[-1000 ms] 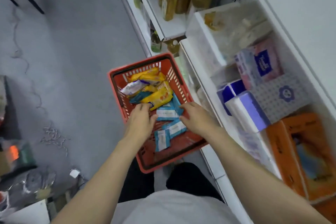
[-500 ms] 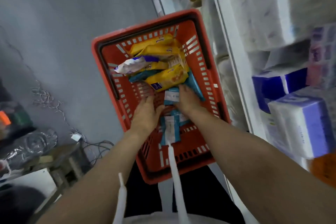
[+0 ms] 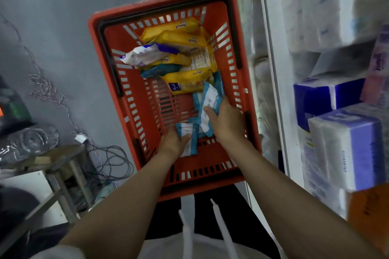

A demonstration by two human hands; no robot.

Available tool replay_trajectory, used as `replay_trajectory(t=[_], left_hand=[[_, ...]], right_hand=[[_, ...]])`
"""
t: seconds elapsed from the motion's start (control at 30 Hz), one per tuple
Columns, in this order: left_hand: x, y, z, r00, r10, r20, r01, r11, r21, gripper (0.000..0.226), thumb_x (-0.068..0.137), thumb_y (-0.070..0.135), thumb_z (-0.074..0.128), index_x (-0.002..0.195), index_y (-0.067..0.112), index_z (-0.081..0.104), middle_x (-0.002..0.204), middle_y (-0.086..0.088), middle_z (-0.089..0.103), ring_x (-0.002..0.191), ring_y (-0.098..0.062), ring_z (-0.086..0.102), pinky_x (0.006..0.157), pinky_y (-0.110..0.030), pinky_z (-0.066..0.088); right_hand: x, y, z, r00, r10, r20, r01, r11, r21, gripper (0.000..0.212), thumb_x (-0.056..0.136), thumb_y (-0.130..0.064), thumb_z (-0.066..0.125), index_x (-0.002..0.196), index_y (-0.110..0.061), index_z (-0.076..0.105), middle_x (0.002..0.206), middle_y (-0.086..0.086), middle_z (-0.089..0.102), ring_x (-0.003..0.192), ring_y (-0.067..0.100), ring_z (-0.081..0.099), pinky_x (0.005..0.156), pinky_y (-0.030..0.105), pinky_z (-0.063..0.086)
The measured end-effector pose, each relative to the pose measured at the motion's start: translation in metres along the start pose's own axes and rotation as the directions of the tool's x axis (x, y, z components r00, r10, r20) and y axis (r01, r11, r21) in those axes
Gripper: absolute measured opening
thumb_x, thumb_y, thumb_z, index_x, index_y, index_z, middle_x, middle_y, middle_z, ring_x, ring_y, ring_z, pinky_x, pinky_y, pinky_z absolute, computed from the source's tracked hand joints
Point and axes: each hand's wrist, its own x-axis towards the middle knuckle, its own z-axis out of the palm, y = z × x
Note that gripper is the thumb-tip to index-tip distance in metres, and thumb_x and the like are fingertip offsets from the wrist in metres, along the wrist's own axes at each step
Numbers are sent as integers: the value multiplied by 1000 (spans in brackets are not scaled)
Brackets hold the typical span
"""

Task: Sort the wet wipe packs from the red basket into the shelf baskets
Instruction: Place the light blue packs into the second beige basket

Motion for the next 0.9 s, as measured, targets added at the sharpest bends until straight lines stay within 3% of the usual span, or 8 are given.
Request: replay_trajectory(t=[0.07,0.17,0.33,0.43,0.53,0.67,0.77,0.9], left_hand=[[9,-2,9,995,-98,16,98,995,-30,65,88,45,65,140,15,42,137,-11,55,123,-33,53,99,-36,43],[21,-7,17,974,-223,-23,221,972,-77,74,78,41,76,139,17,42,138,-12,54,123,-33,53,103,-43,44],[13,1,10,962,-272,22,262,897,-357,50,75,20,83,120,12,62,121,-8,66,107,-29,64,94,-37,51],[-9,10,-2,984,-177,-3,141,798,-586,31,79,12,78,108,13,66,110,-9,71,94,-26,69,89,-42,56],[-42,28,-25,994,-32,-100,-50,694,-719,21,87,10,71,107,16,66,105,-5,72,89,-21,70,80,-36,58],[-84,44,-55,967,142,-211,-253,623,-740,23,90,21,68,113,15,68,104,-5,74,91,-22,72,81,-38,58],[-118,53,-75,927,254,-278,-376,609,-698,22,90,25,68,109,15,69,104,-4,74,94,-20,71,89,-41,56],[-159,60,-90,863,409,-296,-499,605,-620,25,85,32,72,104,16,71,100,0,75,96,-22,71,91,-47,55]], right_hand=[[-11,3,-6,1000,5,-2,-4,986,165,43,92,-43,63,118,-10,59,109,11,71,96,29,69,76,44,58],[-22,2,-12,1000,15,8,-16,964,266,38,92,-42,64,115,-12,63,109,5,72,97,22,69,77,42,58],[-27,4,-23,996,54,64,-73,929,362,35,97,-40,58,118,-13,61,115,4,70,103,20,67,76,31,54],[-34,7,-32,994,73,82,-102,888,448,32,99,-38,54,119,-13,59,110,0,68,96,15,66,65,20,49],[-45,5,-49,995,77,60,-98,819,566,24,94,-32,64,114,-20,56,100,-11,64,87,5,63,61,10,46],[-70,-1,-73,999,52,9,-44,735,677,50,78,-18,81,121,-18,55,116,-1,68,101,13,67,85,38,58],[-102,-6,-94,994,82,-69,0,639,769,35,82,-16,79,111,-18,60,109,-1,72,97,15,71,87,40,59],[-163,-12,-105,974,195,-120,46,345,937,21,90,-16,71,109,-7,67,103,10,75,95,29,72,85,44,59]])
